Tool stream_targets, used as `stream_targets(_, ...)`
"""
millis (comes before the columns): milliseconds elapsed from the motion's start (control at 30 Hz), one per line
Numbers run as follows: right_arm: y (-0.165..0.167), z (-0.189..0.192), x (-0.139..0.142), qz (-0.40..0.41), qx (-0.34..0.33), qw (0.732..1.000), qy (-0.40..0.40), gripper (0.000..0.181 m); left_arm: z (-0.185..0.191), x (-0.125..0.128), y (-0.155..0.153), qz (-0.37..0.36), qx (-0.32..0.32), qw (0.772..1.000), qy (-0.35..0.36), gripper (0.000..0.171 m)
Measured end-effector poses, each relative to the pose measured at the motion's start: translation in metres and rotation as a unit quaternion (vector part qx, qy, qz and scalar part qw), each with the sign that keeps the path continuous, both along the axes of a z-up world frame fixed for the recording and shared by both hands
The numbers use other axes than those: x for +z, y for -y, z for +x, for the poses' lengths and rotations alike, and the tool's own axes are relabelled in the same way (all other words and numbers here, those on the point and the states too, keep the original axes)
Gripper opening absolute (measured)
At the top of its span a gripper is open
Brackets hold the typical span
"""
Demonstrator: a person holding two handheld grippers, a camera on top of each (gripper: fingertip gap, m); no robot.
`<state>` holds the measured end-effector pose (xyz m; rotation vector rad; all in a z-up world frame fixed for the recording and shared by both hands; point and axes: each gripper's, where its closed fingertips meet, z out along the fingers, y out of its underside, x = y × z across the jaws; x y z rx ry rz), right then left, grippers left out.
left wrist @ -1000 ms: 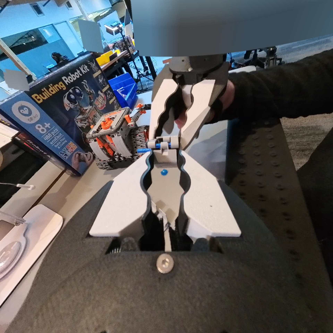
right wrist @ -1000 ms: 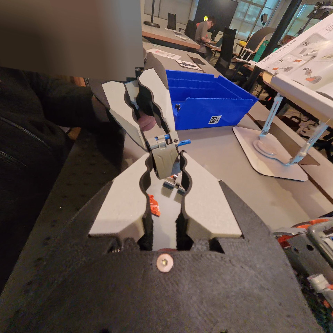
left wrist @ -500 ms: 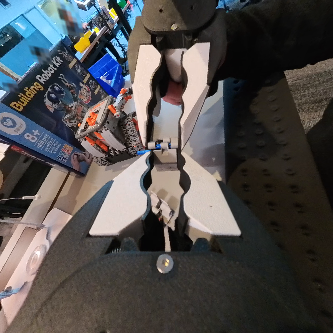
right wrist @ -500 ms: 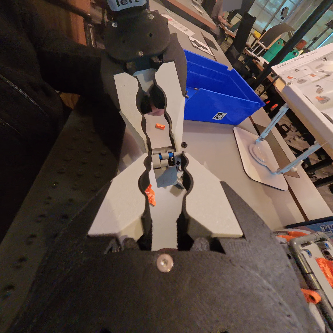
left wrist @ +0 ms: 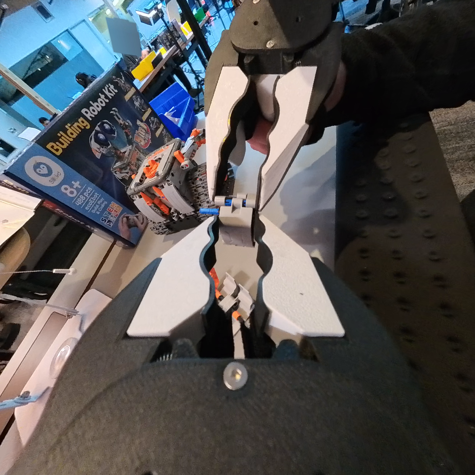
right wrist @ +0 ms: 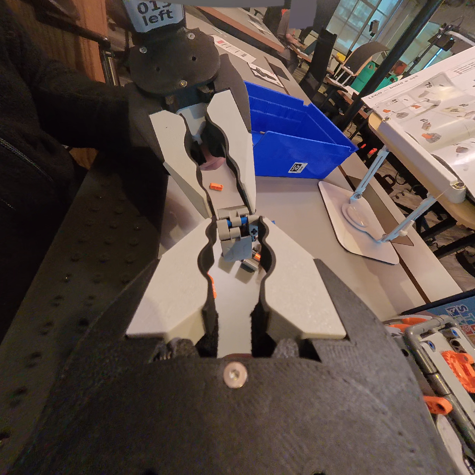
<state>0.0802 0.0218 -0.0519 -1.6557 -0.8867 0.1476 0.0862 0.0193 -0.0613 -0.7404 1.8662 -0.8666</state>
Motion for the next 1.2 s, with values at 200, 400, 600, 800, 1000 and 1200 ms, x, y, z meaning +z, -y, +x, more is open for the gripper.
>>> stream_targets(200,0.002,-0.002,-0.004,-0.016,0.011,1.0,-0.003,0.028,-0.001,-0.001,0.002,0.024,0.0,1.0,0.002,0.024)
stream_targets(400,0.006,-0.006,-0.005,-0.025,0.026,0.999,0.009,0.027,-0.004,-0.002,0.007,0.018,-0.014,1.0,0.001,0.023)
stream_targets(600,0.005,-0.008,-0.004,-0.013,0.025,0.999,0.028,0.024,-0.005,0.0,0.005,-0.005,-0.024,1.0,0.0,0.023)
stream_targets(800,0.006,-0.003,0.004,-0.02,0.038,0.999,0.001,0.032,-0.005,0.011,0.008,-0.009,-0.034,0.999,0.022,0.023)
stream_targets(1000,0.006,0.0,-0.002,-0.028,0.038,0.999,0.015,0.031,-0.004,0.012,0.009,-0.009,-0.04,0.999,0.03,0.023)
stream_targets(1200,0.01,-0.004,0.0,-0.001,0.042,0.998,0.044,0.03,-0.008,0.015,0.014,0.018,-0.053,0.997,0.055,0.023)
